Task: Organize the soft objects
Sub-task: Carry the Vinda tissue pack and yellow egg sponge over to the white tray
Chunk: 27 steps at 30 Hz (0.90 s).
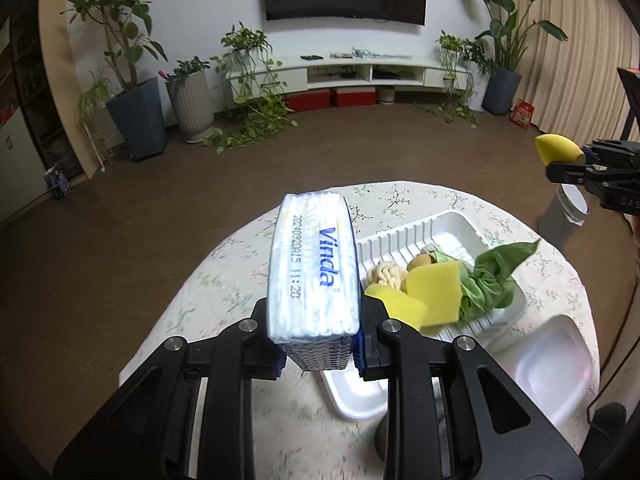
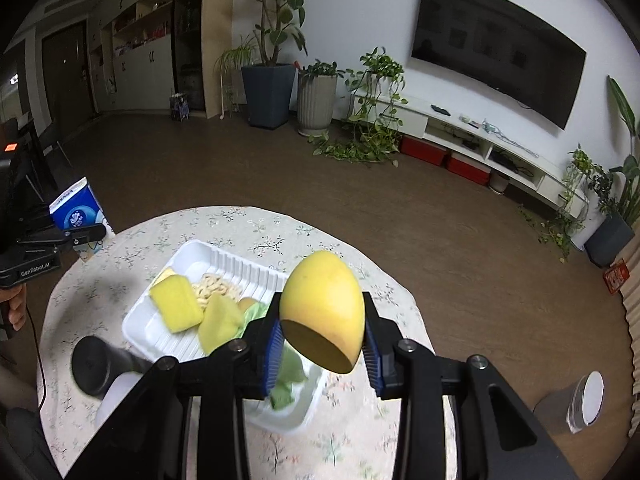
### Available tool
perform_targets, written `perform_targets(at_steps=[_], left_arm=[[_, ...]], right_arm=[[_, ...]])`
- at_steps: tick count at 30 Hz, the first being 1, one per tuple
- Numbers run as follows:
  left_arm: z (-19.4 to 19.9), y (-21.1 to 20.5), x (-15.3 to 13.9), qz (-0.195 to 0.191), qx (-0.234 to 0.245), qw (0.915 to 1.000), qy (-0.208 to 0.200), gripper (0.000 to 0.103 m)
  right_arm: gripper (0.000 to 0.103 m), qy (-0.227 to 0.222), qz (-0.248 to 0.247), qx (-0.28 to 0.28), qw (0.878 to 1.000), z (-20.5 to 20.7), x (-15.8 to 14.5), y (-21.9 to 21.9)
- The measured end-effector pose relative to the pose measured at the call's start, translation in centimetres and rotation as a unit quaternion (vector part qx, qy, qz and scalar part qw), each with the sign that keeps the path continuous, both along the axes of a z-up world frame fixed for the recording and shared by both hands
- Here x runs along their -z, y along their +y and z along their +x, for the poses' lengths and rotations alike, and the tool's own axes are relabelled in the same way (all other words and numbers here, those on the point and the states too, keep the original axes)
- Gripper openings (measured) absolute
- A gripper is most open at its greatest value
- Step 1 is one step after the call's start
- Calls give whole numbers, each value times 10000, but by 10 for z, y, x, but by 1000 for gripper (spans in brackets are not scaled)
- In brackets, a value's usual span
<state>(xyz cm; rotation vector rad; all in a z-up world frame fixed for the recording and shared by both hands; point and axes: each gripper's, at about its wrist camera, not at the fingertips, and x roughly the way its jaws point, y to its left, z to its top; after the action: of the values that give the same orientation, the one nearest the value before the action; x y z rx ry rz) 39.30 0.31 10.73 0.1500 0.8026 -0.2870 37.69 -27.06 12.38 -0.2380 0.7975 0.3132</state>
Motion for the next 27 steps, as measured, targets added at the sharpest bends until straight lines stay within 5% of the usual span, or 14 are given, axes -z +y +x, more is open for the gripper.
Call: perform_targets(at_steps=[15, 27], left_arm=[[67, -18, 72, 185, 212, 9974, 659, 22], [71, -30, 89, 331, 597, 9930, 960, 23]], right_arm=[[37, 825, -284, -102, 9961, 81, 84, 30], [37, 1331, -354, -302, 9900, 90, 122, 35]])
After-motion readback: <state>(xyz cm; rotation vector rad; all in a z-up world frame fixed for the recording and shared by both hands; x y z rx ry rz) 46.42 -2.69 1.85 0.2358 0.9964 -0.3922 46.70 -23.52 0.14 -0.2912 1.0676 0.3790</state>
